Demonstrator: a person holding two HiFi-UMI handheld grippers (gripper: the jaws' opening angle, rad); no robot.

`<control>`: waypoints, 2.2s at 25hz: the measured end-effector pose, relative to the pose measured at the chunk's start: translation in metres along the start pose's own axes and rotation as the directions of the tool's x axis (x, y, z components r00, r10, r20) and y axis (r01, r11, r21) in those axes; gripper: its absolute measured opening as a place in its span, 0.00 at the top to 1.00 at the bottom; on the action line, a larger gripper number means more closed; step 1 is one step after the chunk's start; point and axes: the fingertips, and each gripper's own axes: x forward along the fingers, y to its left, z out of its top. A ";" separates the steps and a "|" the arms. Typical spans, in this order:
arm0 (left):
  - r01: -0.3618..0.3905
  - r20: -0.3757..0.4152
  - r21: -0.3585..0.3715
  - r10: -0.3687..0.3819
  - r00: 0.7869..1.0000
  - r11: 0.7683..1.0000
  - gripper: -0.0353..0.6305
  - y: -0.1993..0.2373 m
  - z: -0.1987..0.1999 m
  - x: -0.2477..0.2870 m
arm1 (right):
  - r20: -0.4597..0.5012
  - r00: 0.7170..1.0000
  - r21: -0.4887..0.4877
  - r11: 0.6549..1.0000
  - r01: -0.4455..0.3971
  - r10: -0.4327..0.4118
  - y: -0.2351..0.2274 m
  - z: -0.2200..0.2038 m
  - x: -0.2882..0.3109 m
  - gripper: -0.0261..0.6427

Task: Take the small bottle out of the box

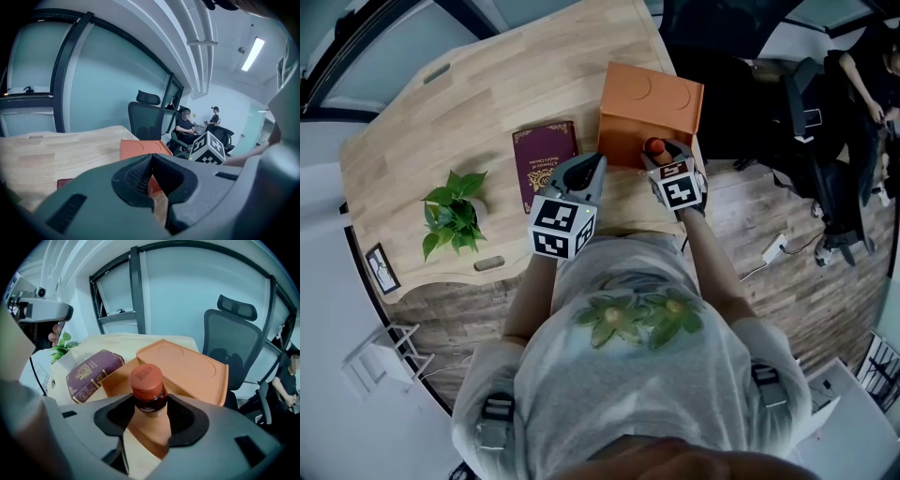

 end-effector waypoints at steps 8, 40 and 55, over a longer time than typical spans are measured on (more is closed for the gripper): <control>0.001 0.008 0.009 -0.002 1.000 1.000 0.94 -0.005 -0.001 -0.005 | 0.039 0.999 -0.003 1.000 0.004 -0.004 0.004 0.008 -0.016 0.64; -0.017 0.072 0.046 0.014 0.997 0.999 0.94 -0.027 0.015 -0.028 | 0.245 0.969 -0.002 0.999 0.037 -0.035 0.002 0.050 -0.090 0.64; -0.047 0.096 0.046 0.042 0.994 0.998 0.94 -0.069 0.029 -0.039 | 0.336 0.941 -0.053 0.999 -0.009 0.026 0.006 0.057 -0.148 0.64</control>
